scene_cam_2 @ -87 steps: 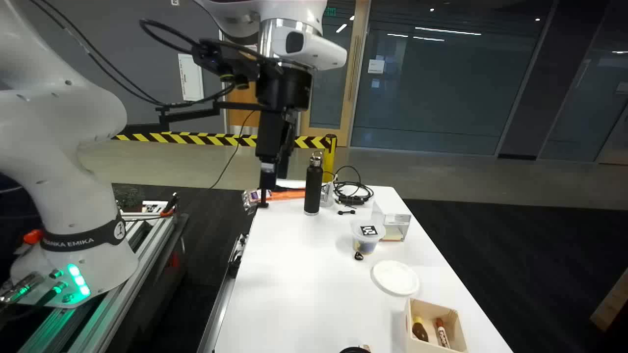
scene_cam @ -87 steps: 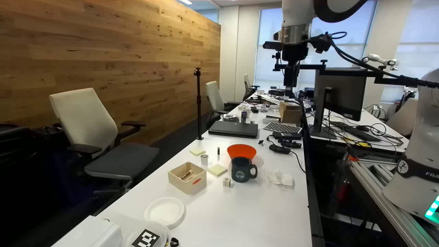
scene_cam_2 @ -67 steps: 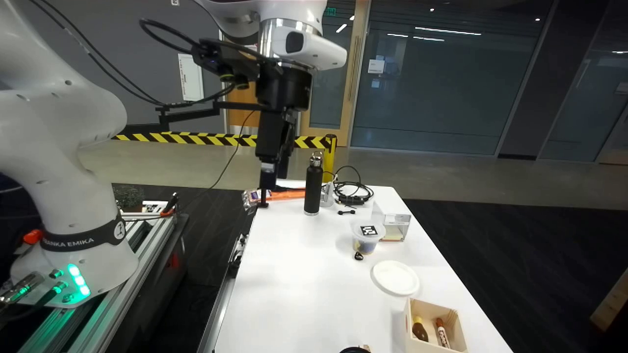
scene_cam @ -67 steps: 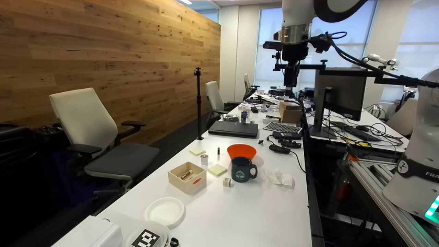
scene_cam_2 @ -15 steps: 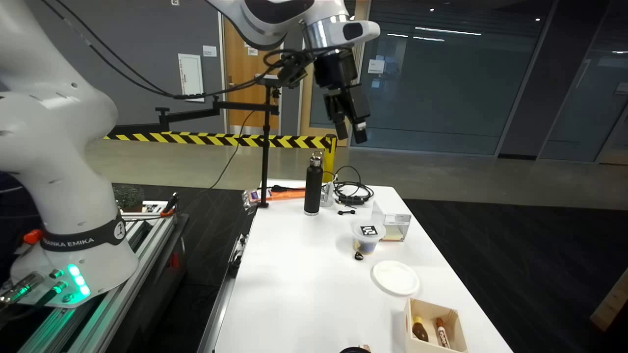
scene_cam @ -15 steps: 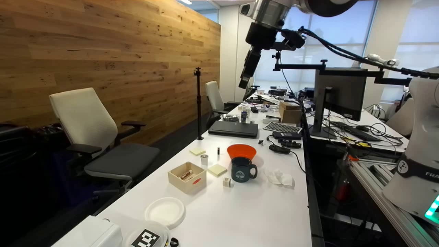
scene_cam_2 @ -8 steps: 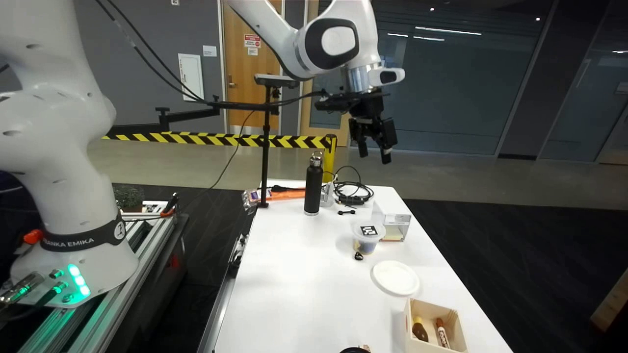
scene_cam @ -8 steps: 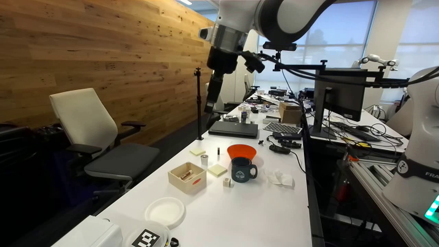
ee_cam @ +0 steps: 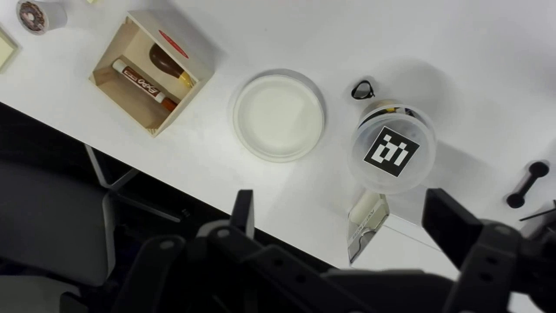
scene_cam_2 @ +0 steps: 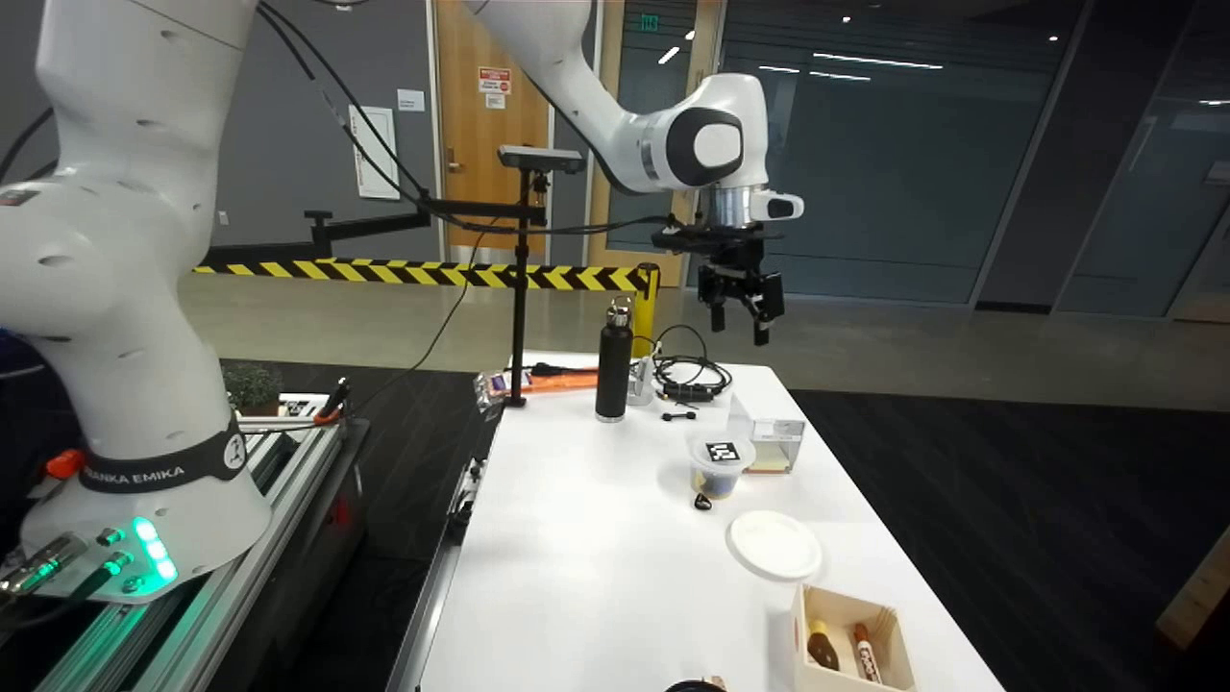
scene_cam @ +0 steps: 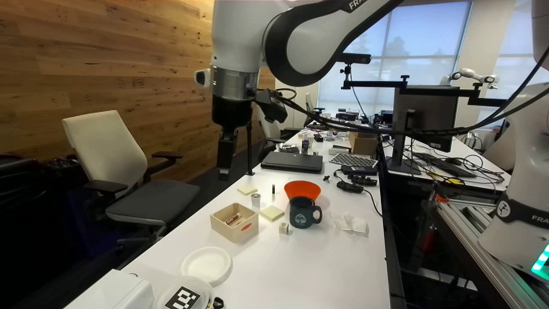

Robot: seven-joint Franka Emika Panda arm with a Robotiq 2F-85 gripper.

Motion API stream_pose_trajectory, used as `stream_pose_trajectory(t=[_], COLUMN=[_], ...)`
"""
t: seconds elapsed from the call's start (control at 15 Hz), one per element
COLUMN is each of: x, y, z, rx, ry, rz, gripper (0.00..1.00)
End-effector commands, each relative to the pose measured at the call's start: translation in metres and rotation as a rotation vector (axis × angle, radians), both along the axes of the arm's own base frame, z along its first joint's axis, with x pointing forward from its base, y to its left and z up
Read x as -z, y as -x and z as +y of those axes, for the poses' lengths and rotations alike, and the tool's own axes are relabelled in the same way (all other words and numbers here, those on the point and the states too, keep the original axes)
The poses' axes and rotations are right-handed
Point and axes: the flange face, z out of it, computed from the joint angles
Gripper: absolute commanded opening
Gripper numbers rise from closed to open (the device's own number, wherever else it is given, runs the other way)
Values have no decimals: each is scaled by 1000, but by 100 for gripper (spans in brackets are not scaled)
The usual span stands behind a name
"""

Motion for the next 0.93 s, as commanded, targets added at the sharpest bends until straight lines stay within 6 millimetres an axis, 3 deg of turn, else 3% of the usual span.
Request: stream_pose_trajectory(t=[0.0, 0.27, 0.33, 0.4, 0.6, 0.87], x=[2, 1, -6, -5, 11, 43], y=[-4, -10, 4, 4, -18, -38], z=[6, 6, 2, 7, 50, 84], rx=[-2, 3, 15, 14, -87, -158], ry=[4, 8, 5, -5, -66, -122], rz=[9, 8, -22, -45, -117, -125], gripper=[100, 100, 100, 100, 100, 100])
